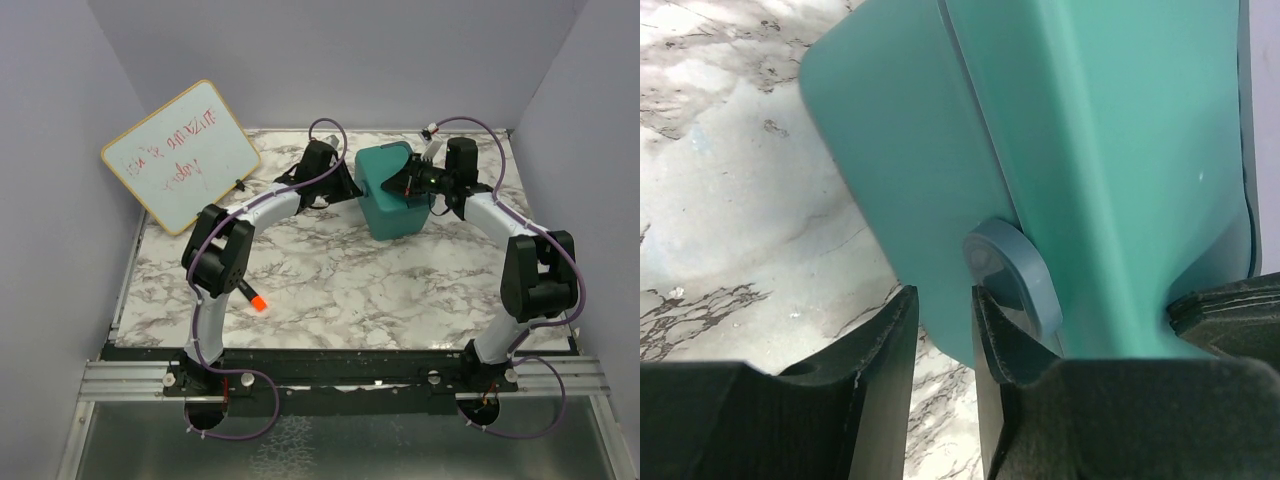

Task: Organize the medicine kit
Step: Close the medicine box at the center of the board, then reset both arms

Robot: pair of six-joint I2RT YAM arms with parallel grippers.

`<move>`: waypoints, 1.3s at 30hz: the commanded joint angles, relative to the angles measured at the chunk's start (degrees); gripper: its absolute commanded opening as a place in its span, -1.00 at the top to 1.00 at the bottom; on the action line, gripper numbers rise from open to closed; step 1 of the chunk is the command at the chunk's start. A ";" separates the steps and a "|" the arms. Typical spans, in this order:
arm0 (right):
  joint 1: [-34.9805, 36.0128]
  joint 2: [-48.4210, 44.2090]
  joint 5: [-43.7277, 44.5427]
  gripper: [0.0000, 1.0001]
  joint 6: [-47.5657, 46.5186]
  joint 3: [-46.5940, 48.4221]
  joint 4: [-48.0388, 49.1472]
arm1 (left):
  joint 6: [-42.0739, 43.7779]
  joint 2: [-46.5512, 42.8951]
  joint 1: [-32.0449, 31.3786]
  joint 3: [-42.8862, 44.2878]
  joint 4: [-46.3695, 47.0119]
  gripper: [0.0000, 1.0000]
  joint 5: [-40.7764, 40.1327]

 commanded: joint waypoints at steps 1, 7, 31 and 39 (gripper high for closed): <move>0.33 2.21 1.81 0.99 -1.35 -3.23 -7.55 | 1.60 -0.57 -1.07 2.38 -0.83 0.39 -0.01; 0.35 2.40 3.06 0.93 -1.84 -1.84 -9.34 | 4.41 -5.17 -0.20 0.07 -3.76 0.29 -2.63; 0.54 -17.52 18.36 -0.29 -5.60 9.06 -36.57 | 24.95 -39.82 0.74 -10.62 -18.07 -0.98 -10.76; 0.54 -29.13 23.85 -1.00 -6.90 7.21 -44.93 | 24.79 -51.82 0.77 -18.36 -19.25 -0.98 -8.46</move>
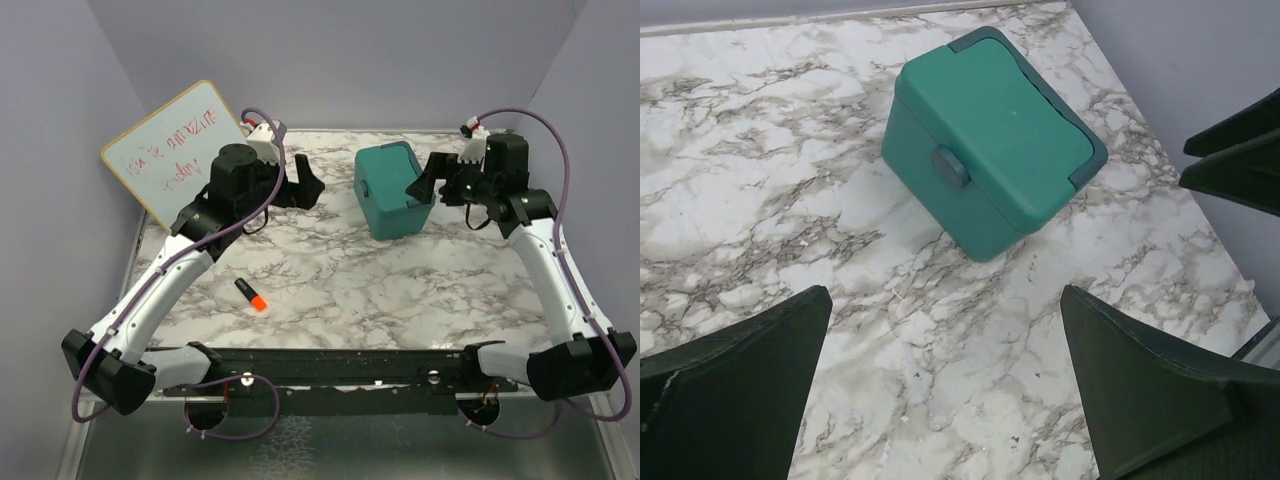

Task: Organize the medicine kit
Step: Reset both arms

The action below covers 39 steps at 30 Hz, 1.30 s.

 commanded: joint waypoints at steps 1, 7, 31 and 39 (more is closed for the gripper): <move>0.38 -5.95 4.63 -1.00 -1.12 -1.14 -7.53 | 0.89 -5.67 0.31 -4.64 -2.40 -0.98 0.92; 0.34 -18.45 3.45 -1.00 4.18 -11.48 -1.38 | -2.35 -14.17 0.31 -11.47 -1.28 -0.98 2.68; 0.34 -24.91 0.56 -1.00 4.20 -13.42 -0.52 | -6.66 -19.97 0.29 -17.48 2.33 -0.98 2.14; 0.34 -24.64 0.49 -1.00 4.58 -13.34 -0.10 | -6.57 -20.96 0.28 -17.31 2.30 -0.98 1.88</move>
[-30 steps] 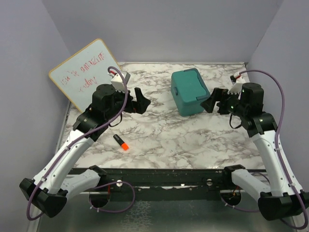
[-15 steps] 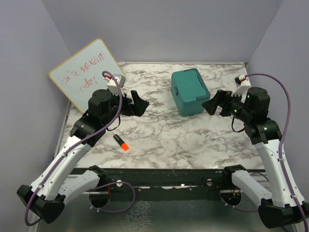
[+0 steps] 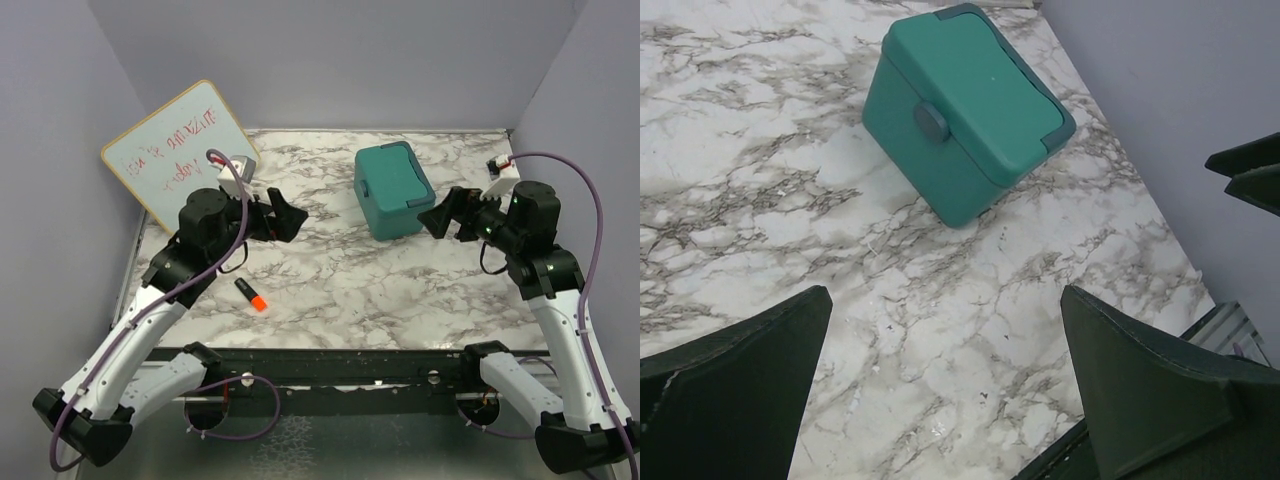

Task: Organize the medicine kit
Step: Reset both arms

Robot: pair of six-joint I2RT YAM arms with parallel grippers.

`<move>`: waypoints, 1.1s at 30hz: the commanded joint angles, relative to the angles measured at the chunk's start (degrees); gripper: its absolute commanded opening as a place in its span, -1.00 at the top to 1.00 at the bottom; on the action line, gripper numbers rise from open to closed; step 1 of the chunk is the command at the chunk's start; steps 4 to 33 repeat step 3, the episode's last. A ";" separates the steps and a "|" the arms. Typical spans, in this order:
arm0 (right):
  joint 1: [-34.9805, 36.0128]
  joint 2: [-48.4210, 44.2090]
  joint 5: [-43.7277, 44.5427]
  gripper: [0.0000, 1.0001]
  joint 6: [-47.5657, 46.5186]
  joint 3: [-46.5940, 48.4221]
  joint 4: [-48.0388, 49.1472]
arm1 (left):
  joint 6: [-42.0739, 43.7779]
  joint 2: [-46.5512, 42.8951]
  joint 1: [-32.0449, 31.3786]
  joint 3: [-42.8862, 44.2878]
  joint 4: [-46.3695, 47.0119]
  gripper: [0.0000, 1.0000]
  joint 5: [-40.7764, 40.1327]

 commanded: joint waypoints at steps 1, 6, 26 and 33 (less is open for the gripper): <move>0.29 -0.45 -1.08 -1.00 0.69 0.19 0.55 | -0.39 -1.24 0.18 -0.47 0.98 -0.98 0.67; 0.28 -0.52 -1.19 -1.00 0.80 0.28 0.84 | -0.58 -1.29 0.17 -0.43 0.99 -0.98 0.71; 0.28 -0.52 -1.19 -1.00 0.80 0.28 0.84 | -0.58 -1.29 0.17 -0.43 0.99 -0.98 0.71; 0.28 -0.52 -1.19 -1.00 0.80 0.28 0.84 | -0.58 -1.29 0.17 -0.43 0.99 -0.98 0.71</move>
